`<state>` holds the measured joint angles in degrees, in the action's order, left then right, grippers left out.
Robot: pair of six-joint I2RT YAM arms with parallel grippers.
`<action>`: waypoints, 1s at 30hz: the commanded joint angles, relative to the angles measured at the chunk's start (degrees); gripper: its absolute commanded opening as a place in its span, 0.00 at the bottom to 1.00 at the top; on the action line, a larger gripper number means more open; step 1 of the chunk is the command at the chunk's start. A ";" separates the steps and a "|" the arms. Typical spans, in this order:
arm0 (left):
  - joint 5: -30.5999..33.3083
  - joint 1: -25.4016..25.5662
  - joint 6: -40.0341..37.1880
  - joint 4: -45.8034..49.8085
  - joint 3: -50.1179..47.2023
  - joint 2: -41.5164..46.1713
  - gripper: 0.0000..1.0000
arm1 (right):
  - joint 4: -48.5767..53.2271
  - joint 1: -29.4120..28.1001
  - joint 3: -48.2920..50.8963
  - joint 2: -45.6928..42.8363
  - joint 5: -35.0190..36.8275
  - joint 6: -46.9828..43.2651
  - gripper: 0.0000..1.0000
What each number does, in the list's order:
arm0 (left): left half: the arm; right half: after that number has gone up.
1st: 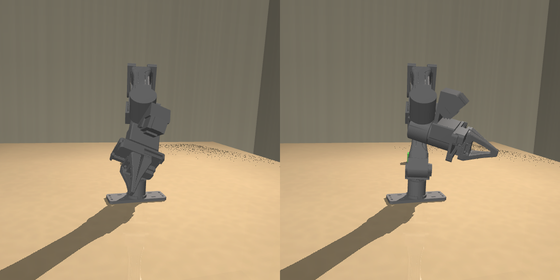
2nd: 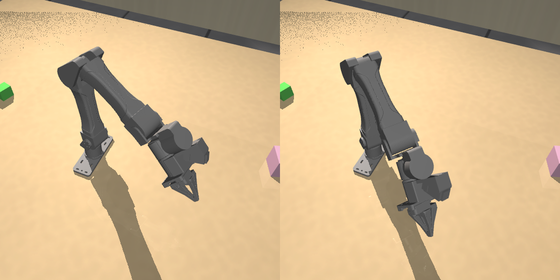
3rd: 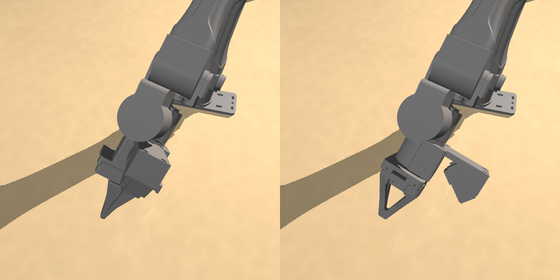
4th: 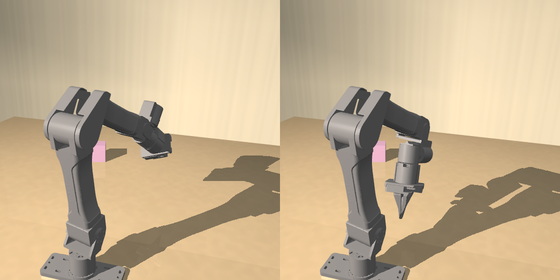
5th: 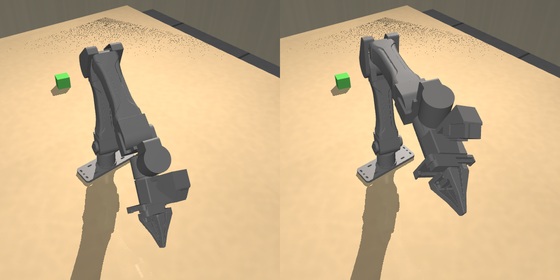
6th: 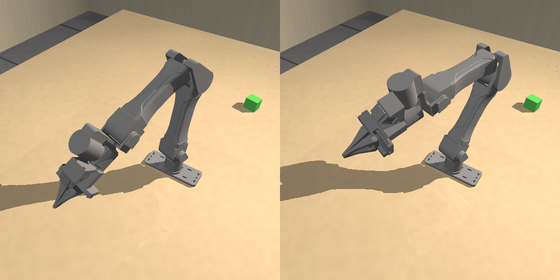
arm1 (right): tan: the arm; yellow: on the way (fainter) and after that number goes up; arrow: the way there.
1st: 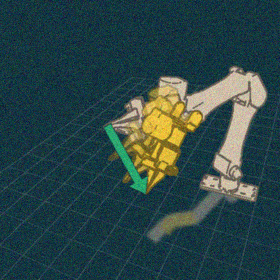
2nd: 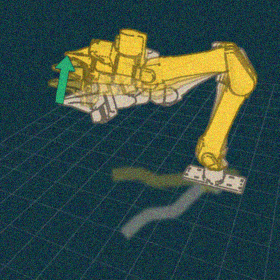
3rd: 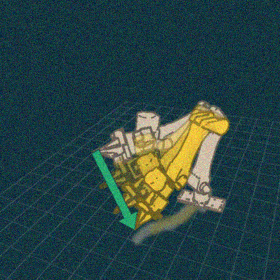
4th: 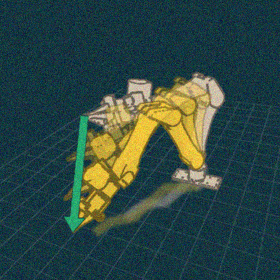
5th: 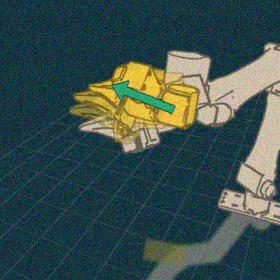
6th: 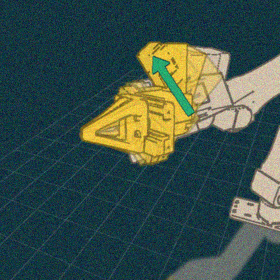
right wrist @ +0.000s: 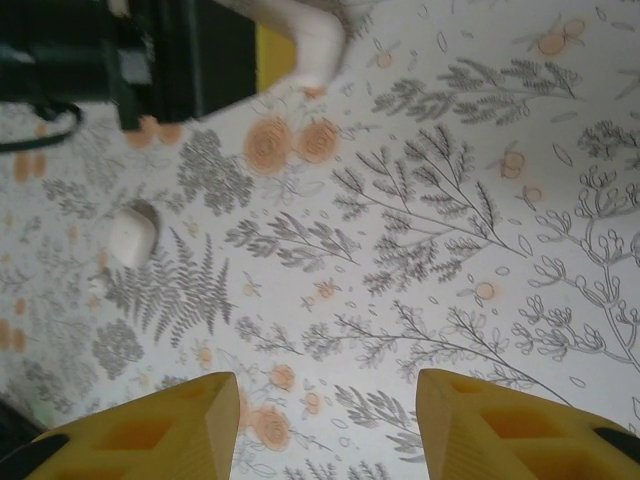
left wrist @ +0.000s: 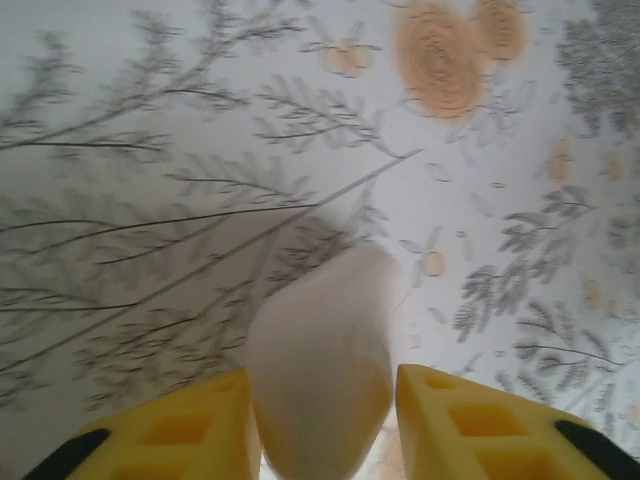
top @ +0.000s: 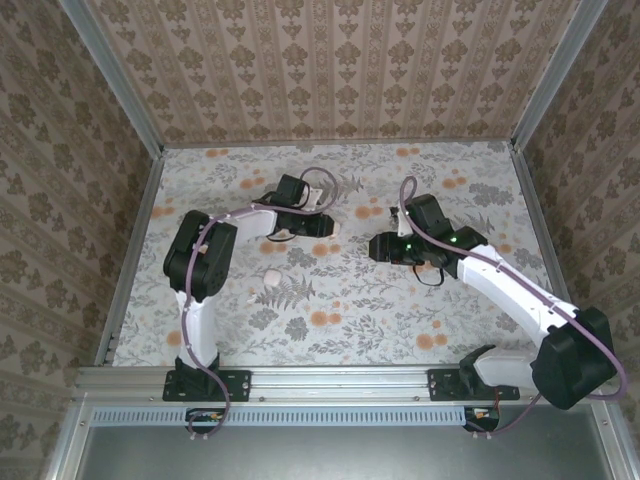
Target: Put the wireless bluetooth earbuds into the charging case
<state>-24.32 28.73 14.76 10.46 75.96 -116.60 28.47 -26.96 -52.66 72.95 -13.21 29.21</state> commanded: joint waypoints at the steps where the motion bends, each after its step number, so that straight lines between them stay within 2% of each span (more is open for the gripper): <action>1: 5.01 -1.97 -6.07 9.03 2.07 3.85 0.45 | 0.54 -2.35 0.16 1.31 3.91 -2.93 0.52; 3: 6.20 -2.33 -7.72 12.17 3.41 5.78 0.49 | 1.78 -4.19 -1.65 2.82 7.00 -4.48 0.54; 8: 7.77 -8.38 -10.06 17.19 1.31 14.92 0.52 | 1.66 -10.36 -8.20 10.27 11.37 -7.50 0.58; 15: 5.45 -19.55 -7.07 19.40 -13.99 31.72 0.53 | 1.94 -21.22 -23.86 28.37 10.76 -15.37 0.62; 20: 0.39 -26.51 0.03 16.82 -25.95 40.16 0.53 | 5.00 -27.62 -36.92 40.78 10.83 -22.68 0.69; 24: -3.56 -30.36 4.10 11.87 -33.89 45.69 0.51 | 5.50 -29.20 -43.32 47.64 12.07 -25.83 0.74; 27: -3.97 -30.84 4.70 11.20 -35.99 47.56 0.52 | 7.79 -29.20 -48.20 52.20 13.16 -27.08 0.82; 30: -4.39 -31.26 4.76 10.97 -36.59 48.04 0.52 | 10.00 -29.11 -51.81 55.52 14.42 -28.52 0.84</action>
<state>-26.24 -1.96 17.63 23.86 39.59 -69.76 33.95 -56.75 -101.23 126.04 -1.65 3.95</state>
